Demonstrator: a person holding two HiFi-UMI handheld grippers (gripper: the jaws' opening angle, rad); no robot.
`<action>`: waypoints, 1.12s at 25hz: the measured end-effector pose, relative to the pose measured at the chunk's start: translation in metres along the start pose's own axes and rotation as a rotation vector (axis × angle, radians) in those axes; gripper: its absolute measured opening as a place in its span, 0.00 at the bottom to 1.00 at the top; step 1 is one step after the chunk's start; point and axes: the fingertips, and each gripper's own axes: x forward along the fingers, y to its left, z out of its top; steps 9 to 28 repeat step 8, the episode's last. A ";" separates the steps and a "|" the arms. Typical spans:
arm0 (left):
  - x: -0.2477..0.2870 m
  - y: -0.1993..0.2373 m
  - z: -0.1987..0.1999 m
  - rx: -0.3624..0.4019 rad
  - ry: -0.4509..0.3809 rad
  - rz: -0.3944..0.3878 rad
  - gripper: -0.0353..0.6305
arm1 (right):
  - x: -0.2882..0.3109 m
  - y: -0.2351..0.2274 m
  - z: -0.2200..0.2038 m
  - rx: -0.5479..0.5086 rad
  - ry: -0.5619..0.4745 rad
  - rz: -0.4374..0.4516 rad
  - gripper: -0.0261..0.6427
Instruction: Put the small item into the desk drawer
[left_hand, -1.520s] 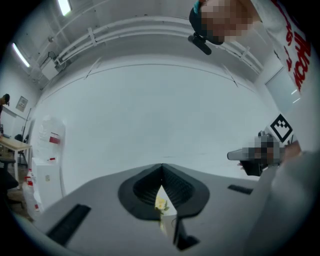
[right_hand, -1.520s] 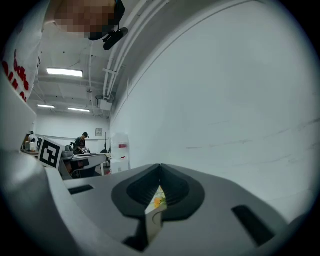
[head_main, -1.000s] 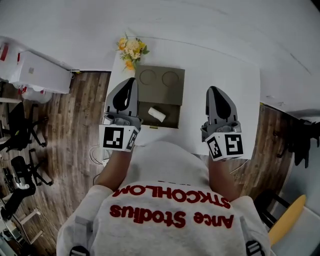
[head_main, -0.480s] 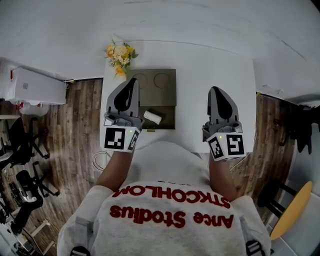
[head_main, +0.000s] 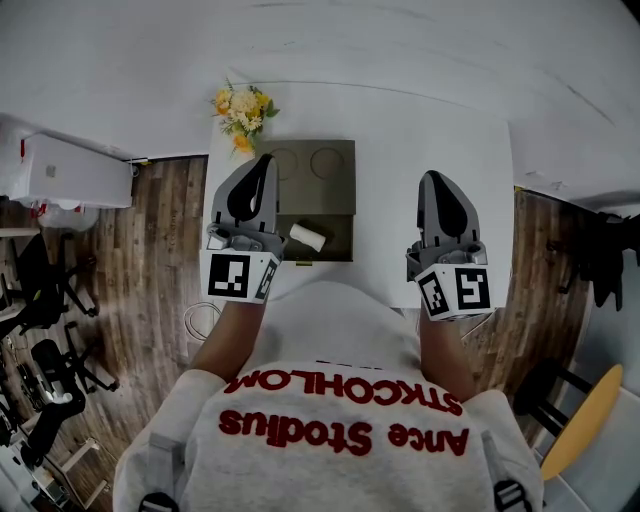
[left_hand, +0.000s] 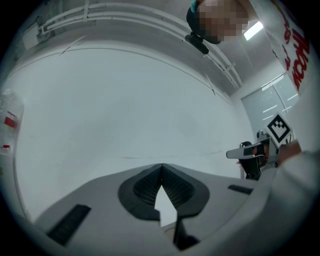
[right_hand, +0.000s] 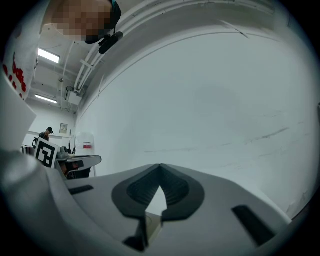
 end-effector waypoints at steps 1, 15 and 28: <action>0.000 0.001 0.000 -0.001 -0.001 0.000 0.06 | 0.001 0.000 0.000 -0.001 0.001 0.000 0.05; 0.003 0.002 -0.001 -0.003 0.000 -0.012 0.06 | 0.004 -0.002 0.000 -0.013 0.002 -0.011 0.05; 0.003 0.002 -0.001 -0.003 0.000 -0.012 0.06 | 0.004 -0.002 0.000 -0.013 0.002 -0.011 0.05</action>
